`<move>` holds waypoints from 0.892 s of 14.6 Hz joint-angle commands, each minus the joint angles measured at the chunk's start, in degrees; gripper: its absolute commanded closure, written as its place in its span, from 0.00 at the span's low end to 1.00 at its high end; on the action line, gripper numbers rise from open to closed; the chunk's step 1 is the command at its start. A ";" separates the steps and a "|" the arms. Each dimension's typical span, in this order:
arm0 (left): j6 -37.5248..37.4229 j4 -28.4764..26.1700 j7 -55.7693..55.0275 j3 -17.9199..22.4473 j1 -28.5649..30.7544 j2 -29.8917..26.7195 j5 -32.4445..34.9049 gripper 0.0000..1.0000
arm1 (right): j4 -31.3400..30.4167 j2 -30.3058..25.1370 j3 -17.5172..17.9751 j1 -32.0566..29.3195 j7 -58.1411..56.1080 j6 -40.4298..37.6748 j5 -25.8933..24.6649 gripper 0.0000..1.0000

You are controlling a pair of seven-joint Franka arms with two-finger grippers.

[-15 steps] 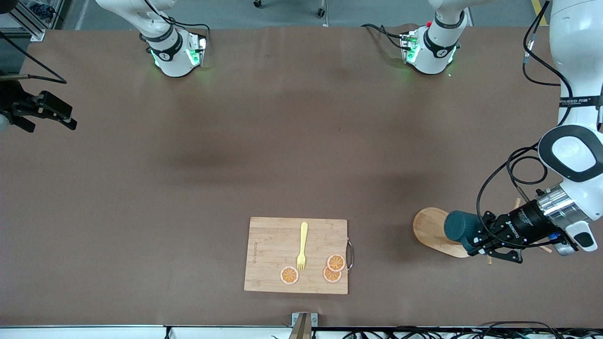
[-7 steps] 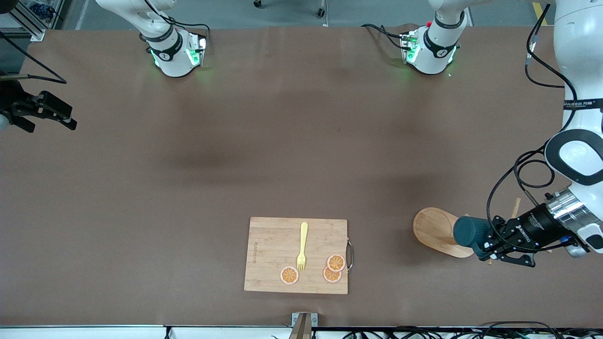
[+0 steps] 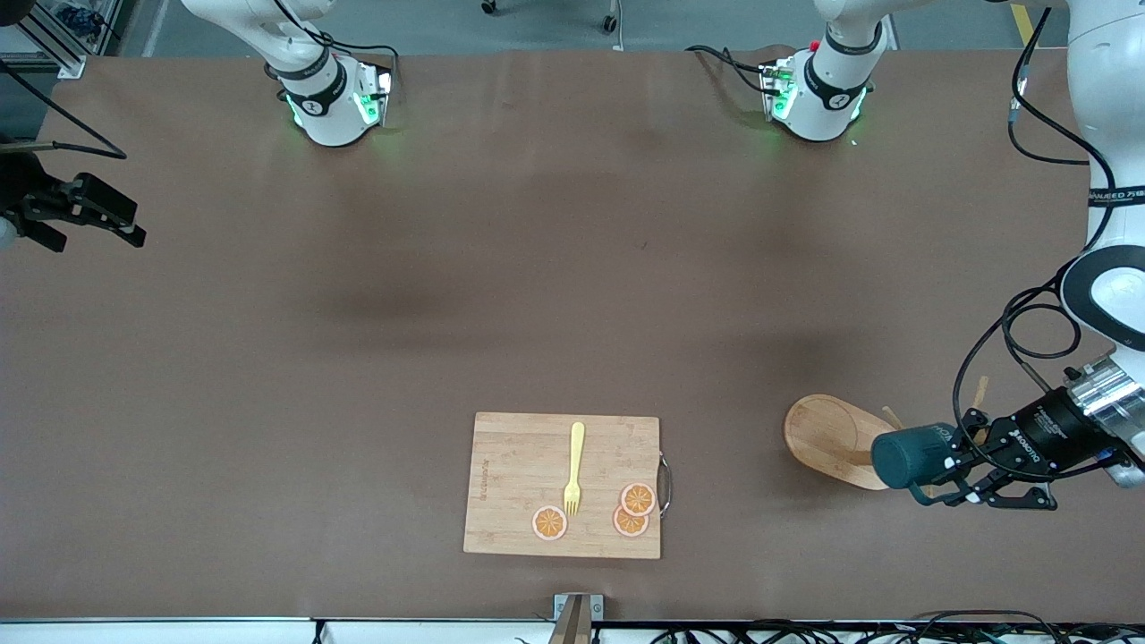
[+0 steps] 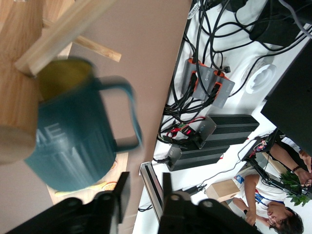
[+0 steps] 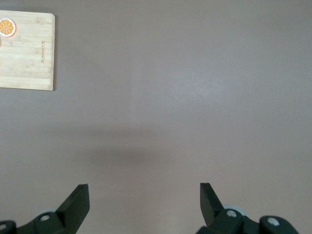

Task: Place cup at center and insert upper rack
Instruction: 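Open the left gripper and withdraw it from the mug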

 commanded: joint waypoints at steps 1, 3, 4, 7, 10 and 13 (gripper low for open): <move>0.28 0.32 -0.46 -0.11 0.12 -1.91 -0.80 0.00 | -1.71 -1.91 0.24 -0.30 0.26 0.29 -0.91 0.00; 0.19 0.24 -0.37 -0.11 0.21 -4.46 -0.45 0.00 | -1.71 -1.91 0.06 -0.47 0.26 0.20 -0.91 0.00; -0.33 -0.03 -0.46 -0.11 0.29 -6.04 -0.27 0.00 | -1.71 -1.91 0.06 -0.56 0.09 0.20 -0.91 0.00; -5.85 -0.91 -0.02 0.16 0.55 -11.57 0.78 0.00 | -1.71 -1.91 -0.03 -0.56 0.09 0.20 -0.91 0.00; -16.74 -1.26 2.34 -0.02 1.52 -18.51 10.77 0.00 | -1.71 -1.91 -0.03 -0.47 0.00 0.20 -0.91 0.00; -26.75 -1.35 11.98 -0.46 1.44 -23.79 16.76 0.00 | -1.71 -1.91 -0.03 -0.65 0.00 0.20 -0.91 0.00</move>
